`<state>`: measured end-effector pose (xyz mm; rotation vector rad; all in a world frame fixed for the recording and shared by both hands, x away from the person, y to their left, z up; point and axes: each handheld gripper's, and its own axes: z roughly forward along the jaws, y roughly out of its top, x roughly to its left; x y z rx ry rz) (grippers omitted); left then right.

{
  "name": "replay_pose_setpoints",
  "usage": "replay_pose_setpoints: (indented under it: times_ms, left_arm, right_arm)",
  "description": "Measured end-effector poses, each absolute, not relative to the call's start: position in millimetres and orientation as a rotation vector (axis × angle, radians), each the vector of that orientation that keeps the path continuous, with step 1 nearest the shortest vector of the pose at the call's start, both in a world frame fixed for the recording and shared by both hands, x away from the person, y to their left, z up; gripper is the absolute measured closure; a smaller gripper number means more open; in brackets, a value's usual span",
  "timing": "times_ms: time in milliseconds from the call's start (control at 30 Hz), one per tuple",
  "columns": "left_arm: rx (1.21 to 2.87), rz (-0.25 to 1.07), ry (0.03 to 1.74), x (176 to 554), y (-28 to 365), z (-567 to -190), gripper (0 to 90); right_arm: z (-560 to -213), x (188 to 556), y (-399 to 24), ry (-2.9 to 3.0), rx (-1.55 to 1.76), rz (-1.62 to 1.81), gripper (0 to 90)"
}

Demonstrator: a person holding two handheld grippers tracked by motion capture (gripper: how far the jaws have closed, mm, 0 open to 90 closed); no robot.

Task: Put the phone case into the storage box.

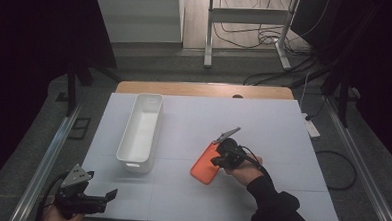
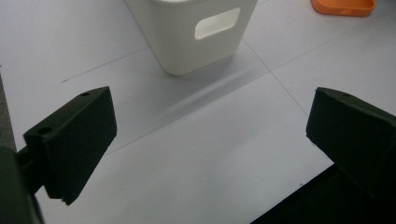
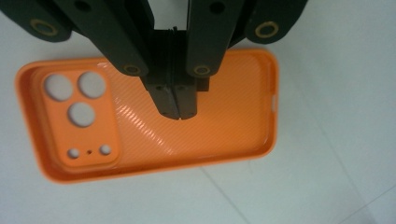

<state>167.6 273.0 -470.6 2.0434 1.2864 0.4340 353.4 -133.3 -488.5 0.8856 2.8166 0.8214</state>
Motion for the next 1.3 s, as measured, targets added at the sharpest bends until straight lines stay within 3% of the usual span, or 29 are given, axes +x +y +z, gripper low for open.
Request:
replay_pose_setpoints:
  times_ms: [800,1300]
  left_arm:
    - [2.048,0.435,1.281,167.9,272.5,-470.6,2.5]
    - [2.048,0.432,1.283,168.4,272.8,-470.7,2.6]
  right_arm:
    - [-504.5,329.7,-116.0,2.885,0.815,0.754,89.2]
    - [-504.9,330.3,-134.7,2.894,0.859,0.719,89.2]
